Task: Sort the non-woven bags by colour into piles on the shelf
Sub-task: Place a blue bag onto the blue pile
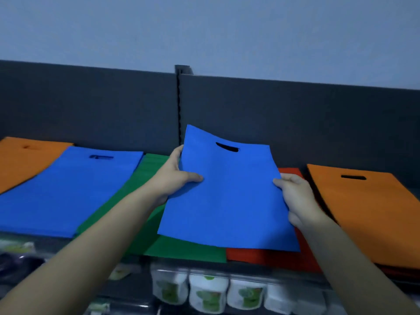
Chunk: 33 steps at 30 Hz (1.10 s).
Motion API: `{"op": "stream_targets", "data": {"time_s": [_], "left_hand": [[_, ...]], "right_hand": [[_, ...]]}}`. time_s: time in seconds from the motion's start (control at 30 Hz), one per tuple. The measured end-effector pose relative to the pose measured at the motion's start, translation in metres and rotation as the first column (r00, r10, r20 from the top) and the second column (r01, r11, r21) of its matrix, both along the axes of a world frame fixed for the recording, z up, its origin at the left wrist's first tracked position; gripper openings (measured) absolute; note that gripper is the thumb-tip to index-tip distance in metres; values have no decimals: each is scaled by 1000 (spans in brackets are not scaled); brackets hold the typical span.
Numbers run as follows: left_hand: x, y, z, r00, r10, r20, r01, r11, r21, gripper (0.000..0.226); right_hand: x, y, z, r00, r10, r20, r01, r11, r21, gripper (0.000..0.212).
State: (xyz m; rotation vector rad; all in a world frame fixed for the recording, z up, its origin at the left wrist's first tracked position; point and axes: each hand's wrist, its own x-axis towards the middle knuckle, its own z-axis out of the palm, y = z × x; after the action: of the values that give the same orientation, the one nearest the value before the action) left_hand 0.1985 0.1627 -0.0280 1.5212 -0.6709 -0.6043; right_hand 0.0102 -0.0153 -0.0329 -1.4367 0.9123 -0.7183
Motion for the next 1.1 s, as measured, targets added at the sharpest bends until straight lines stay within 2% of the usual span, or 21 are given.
{"op": "stream_targets", "data": {"time_s": [0.13, 0.33, 0.4, 0.6, 0.7, 0.77, 0.83, 0.9, 0.97, 1.1], "left_hand": [[79, 97, 2, 999, 41, -4, -41, 998, 55, 78], [173, 198, 0, 998, 68, -4, -67, 988, 139, 90], [198, 221, -2, 997, 75, -8, -73, 985, 155, 93], [248, 262, -8, 996, 90, 19, -92, 982, 165, 82], [268, 270, -15, 978, 148, 150, -180, 956, 232, 75], [279, 270, -24, 927, 149, 343, -269, 904, 334, 80], [287, 270, -33, 822, 28, 568, -340, 825, 451, 85], [290, 270, -39, 712, -158, 685, -376, 738, 561, 83], [289, 267, -40, 634, -294, 716, -394, 674, 625, 79], [279, 251, -31, 542, -389, 745, -354, 699, 622, 74]], "right_hand": [[79, 88, -1, 999, 38, 35, -41, 997, 71, 12], [169, 185, -5, 992, 116, 38, -119, 990, 81, 10], [189, 204, -4, 991, 130, 29, -133, 988, 85, 10], [238, 240, -10, 988, 151, -27, -150, 988, 38, 14], [257, 249, -22, 984, 127, -126, -134, 989, -55, 20], [265, 252, -30, 933, 60, -355, -179, 933, -311, 28], [270, 258, -37, 787, -57, -614, -370, 752, -545, 36], [276, 264, -43, 637, -147, -757, -557, 592, -583, 44], [281, 267, -47, 544, -174, -821, -645, 539, -542, 51], [278, 261, -42, 572, -171, -802, -618, 553, -559, 57]]}}
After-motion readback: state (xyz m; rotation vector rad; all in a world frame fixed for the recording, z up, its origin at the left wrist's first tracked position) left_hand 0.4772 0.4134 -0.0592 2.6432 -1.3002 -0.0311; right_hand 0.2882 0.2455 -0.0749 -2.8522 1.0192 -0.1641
